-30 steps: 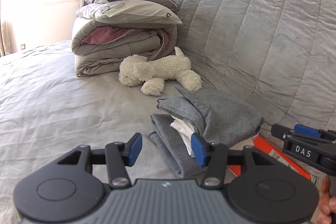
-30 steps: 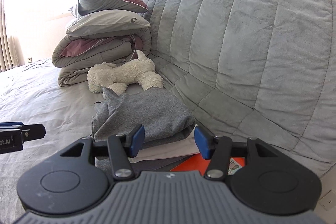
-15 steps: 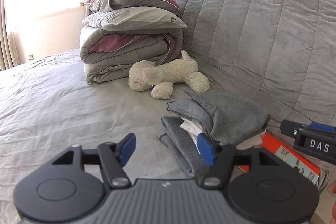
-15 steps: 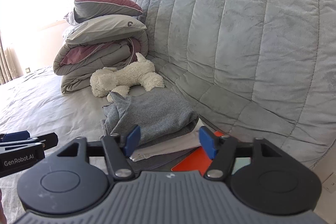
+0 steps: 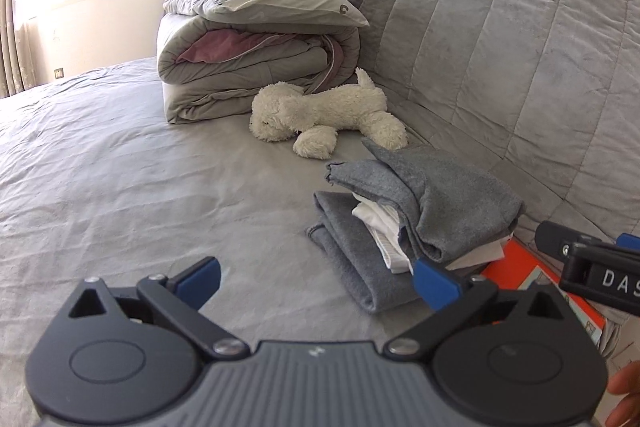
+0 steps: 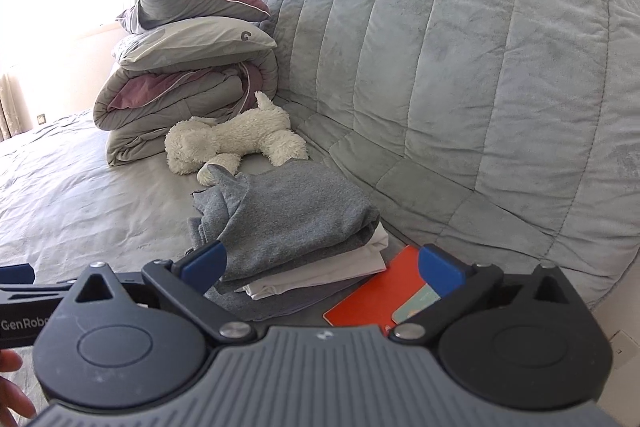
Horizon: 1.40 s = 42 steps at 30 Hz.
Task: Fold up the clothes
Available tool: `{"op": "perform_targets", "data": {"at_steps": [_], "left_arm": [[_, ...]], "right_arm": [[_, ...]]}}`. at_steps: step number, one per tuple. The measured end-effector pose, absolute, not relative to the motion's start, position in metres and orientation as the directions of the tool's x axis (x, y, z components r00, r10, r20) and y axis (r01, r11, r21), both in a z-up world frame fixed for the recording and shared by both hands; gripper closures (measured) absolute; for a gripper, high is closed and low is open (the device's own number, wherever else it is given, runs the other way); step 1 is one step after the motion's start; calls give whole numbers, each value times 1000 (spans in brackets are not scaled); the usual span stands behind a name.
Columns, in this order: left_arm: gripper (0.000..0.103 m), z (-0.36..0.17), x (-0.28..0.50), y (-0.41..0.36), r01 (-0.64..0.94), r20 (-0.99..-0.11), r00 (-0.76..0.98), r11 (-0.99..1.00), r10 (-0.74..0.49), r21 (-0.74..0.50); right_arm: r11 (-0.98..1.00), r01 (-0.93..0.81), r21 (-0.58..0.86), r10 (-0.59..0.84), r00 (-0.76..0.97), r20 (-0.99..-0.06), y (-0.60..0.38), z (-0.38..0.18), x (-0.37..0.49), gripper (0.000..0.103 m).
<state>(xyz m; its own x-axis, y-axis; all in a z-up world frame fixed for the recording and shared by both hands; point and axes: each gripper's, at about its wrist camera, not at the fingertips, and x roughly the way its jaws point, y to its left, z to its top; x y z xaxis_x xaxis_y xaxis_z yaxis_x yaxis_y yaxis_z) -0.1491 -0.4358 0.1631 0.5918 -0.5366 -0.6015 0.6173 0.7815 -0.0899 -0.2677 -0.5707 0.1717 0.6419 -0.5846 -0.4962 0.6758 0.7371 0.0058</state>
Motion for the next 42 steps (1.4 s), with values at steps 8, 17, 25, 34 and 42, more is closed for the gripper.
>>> {"op": "perform_targets", "data": {"at_steps": [8,17,25,34,42], "left_arm": [[0,160,-146,-433,623,-614,576,776,-539,-97],[0,161,-149,-433,636,-609,565,764,-557,-108],[0,161,-150,-434,648,-606,556,754,-568,-112],[0,161,-152,-433,647,-605,565,756,-561,-97],[0,161,-153,-433,648,-602,569,756,-561,-92]], "right_arm": [[745,667,-23,-592,644,-486,-565,175,-263,0],[723,690,-31,-615,623,-484,-561,173,-263,0],[718,695,-35,-623,620,-477,-559,173,-263,0],[707,706,-48,-640,609,-469,-555,175,-264,0],[703,710,-50,-642,602,-474,-554,173,-265,0]]}}
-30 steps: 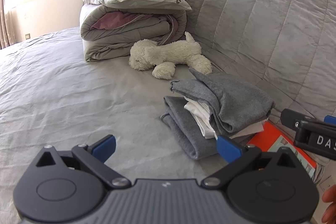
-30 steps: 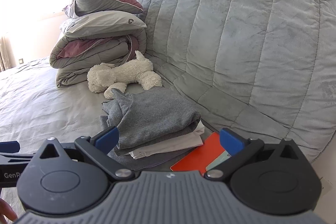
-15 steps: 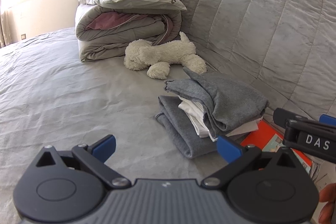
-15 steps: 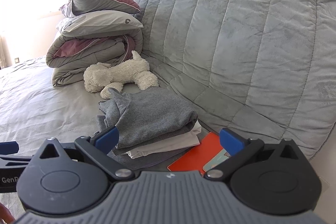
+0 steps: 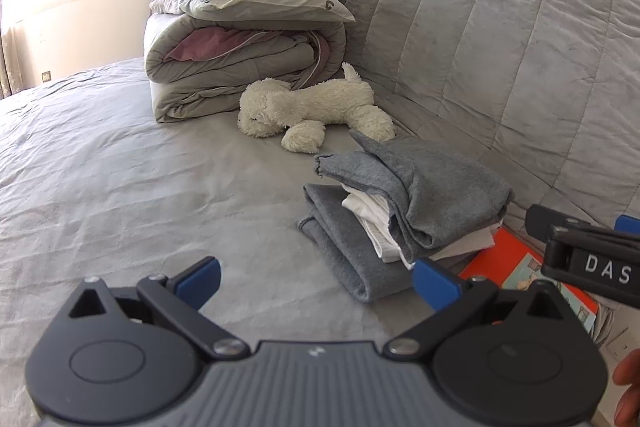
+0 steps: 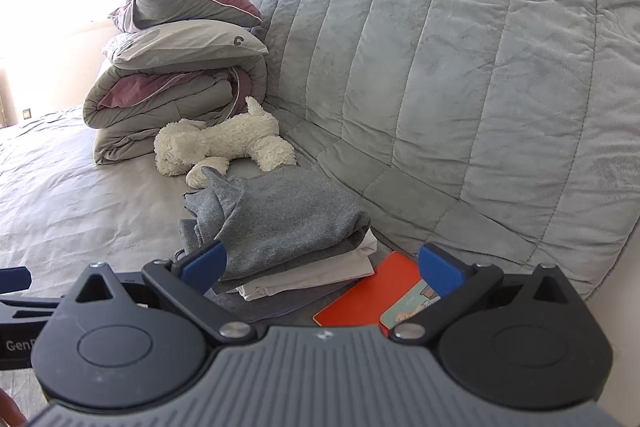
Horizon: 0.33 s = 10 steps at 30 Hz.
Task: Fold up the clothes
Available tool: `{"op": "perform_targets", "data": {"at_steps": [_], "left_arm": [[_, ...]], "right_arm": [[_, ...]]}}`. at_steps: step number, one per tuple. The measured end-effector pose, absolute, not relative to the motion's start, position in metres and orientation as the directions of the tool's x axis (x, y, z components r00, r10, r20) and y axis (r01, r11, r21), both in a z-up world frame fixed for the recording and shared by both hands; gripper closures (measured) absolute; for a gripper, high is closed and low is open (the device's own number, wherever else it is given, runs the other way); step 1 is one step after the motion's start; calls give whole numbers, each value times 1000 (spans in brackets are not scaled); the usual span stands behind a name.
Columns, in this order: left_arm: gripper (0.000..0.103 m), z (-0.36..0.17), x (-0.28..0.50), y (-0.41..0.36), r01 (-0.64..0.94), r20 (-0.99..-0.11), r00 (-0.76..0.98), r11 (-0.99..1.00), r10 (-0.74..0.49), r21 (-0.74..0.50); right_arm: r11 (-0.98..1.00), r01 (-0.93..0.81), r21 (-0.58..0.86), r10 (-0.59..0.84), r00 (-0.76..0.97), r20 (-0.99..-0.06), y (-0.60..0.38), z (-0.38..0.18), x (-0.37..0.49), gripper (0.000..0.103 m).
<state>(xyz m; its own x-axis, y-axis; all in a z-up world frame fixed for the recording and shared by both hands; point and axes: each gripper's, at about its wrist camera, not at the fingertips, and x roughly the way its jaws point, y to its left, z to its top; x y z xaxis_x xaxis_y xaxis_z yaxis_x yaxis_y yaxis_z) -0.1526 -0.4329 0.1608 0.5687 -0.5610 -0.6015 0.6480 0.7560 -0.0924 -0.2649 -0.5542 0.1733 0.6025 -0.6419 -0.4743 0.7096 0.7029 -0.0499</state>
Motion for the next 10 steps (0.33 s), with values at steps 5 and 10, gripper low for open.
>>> {"op": "perform_targets", "data": {"at_steps": [5,10], "left_arm": [[0,158,-154,-433,649,-613,561,756,-556,-92],[0,155,-157,-435,655,-607,568,751,-556,-76]], "right_arm": [[701,711,-52,-642,598,-479,-553,171,-267,0],[702,710,-55,-641,596,-483,-551,168,-267,0]]}}
